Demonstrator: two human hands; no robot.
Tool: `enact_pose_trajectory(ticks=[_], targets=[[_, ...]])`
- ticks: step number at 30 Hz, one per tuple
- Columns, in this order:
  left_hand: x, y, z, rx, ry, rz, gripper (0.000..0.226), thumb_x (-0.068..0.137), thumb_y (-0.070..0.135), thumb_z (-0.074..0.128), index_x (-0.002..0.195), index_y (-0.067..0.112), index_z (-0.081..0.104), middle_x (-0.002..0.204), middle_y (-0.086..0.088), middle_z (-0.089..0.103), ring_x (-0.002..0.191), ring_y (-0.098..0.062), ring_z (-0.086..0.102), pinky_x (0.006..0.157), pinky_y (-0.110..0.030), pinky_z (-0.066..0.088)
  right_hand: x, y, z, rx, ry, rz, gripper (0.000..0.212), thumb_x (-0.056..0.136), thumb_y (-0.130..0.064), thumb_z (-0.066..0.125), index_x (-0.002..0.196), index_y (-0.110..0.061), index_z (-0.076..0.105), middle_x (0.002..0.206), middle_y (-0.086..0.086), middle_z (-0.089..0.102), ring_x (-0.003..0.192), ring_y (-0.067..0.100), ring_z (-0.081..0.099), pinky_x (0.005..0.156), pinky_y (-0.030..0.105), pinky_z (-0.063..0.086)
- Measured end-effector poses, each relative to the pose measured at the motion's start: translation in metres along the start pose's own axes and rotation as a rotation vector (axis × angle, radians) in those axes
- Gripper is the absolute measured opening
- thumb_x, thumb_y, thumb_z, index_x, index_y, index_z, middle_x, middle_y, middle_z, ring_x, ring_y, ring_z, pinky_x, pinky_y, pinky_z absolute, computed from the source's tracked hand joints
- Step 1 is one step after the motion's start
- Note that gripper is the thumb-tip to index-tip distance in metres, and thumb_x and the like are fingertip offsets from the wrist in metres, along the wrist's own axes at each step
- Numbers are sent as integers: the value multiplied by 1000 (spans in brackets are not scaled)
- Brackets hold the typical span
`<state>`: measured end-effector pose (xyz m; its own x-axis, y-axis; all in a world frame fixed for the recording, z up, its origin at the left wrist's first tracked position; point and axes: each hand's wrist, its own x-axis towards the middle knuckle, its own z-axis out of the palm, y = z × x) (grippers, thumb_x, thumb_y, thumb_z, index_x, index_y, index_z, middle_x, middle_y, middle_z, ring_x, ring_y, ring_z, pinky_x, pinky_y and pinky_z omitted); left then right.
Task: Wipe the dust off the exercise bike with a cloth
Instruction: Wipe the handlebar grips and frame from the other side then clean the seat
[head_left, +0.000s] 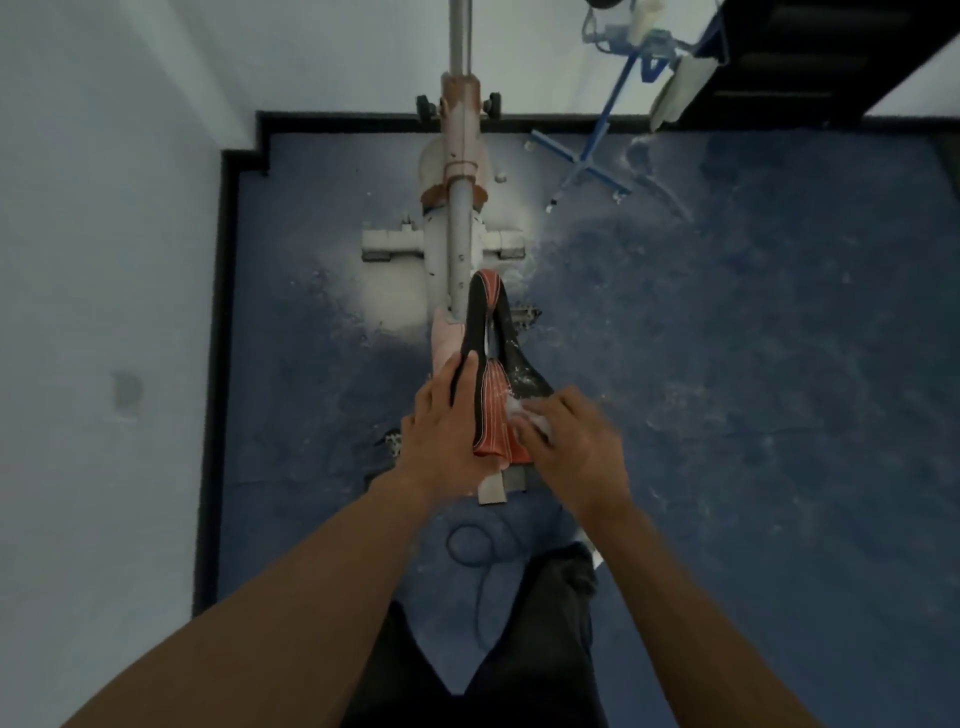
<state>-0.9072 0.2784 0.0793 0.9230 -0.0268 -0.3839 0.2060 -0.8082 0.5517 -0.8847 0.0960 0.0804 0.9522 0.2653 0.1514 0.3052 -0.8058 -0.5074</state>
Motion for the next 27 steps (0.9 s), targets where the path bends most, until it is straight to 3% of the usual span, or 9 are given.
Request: enact_pose_trajectory(ticks=[4, 6, 9, 12, 14, 17, 21, 27], targets=[[0, 3, -5, -9, -32, -45, 136, 68, 62, 82, 158, 36, -17, 166, 12, -14, 152, -26, 4, 115, -62, 30, 7, 37, -9, 78, -52, -293, 25, 98, -35, 61, 89, -12, 68, 83, -2, 59, 64, 8, 49, 51, 29, 46], [0, 6, -7, -9, -59, -78, 137, 68, 61, 83, 156, 40, -20, 165, 17, -16, 153, -23, 3, 116, -63, 27, 12, 53, -13, 105, -44, -344, 24, 97, -32, 65, 88, -10, 69, 80, -1, 58, 62, 12, 52, 48, 33, 47], [-1, 10, -9, 3, -68, -119, 138, 64, 65, 82, 150, 50, -25, 164, 20, -16, 153, -22, 5, 117, -64, 26, 23, 51, -11, 196, -39, -382, 16, 94, -24, 74, 90, -9, 71, 82, 1, 59, 66, 12, 53, 53, 27, 45], [-2, 10, -10, 0, -70, -136, 134, 57, 78, 72, 143, 60, -30, 163, 22, -16, 154, -24, 5, 119, -62, 25, 34, 35, -6, 246, -104, -505, 19, 98, -27, 67, 87, -13, 71, 82, 1, 59, 65, 14, 54, 52, 28, 43], [-2, 10, -10, 9, -67, -157, 137, 59, 74, 78, 144, 60, -28, 164, 19, -14, 155, -25, 5, 120, -63, 25, 35, 43, -4, 258, -173, -554, 22, 100, -31, 63, 88, -15, 71, 83, 1, 60, 66, 15, 55, 50, 31, 44], [0, 9, -9, 10, -76, -166, 140, 63, 63, 86, 150, 54, -23, 165, 17, -13, 154, -24, 5, 122, -60, 21, 30, 70, -8, 268, -209, -535, 22, 102, -32, 61, 94, -14, 71, 86, 1, 61, 69, 15, 56, 51, 32, 49], [0, 7, -10, -6, -98, -149, 139, 67, 55, 88, 154, 48, -20, 165, 18, -14, 154, -24, 1, 122, -51, 12, 41, 73, -18, 313, -148, -453, 16, 98, -23, 70, 94, -8, 70, 84, 0, 57, 69, 10, 52, 55, 20, 41], [-1, 6, -12, -47, -102, -161, 139, 65, 50, 90, 153, 51, -17, 164, 19, -11, 154, -26, 2, 121, -64, 20, 30, 79, -9, 367, -292, -478, 23, 103, -33, 60, 101, -12, 69, 94, 0, 60, 79, 11, 57, 61, 31, 52]])
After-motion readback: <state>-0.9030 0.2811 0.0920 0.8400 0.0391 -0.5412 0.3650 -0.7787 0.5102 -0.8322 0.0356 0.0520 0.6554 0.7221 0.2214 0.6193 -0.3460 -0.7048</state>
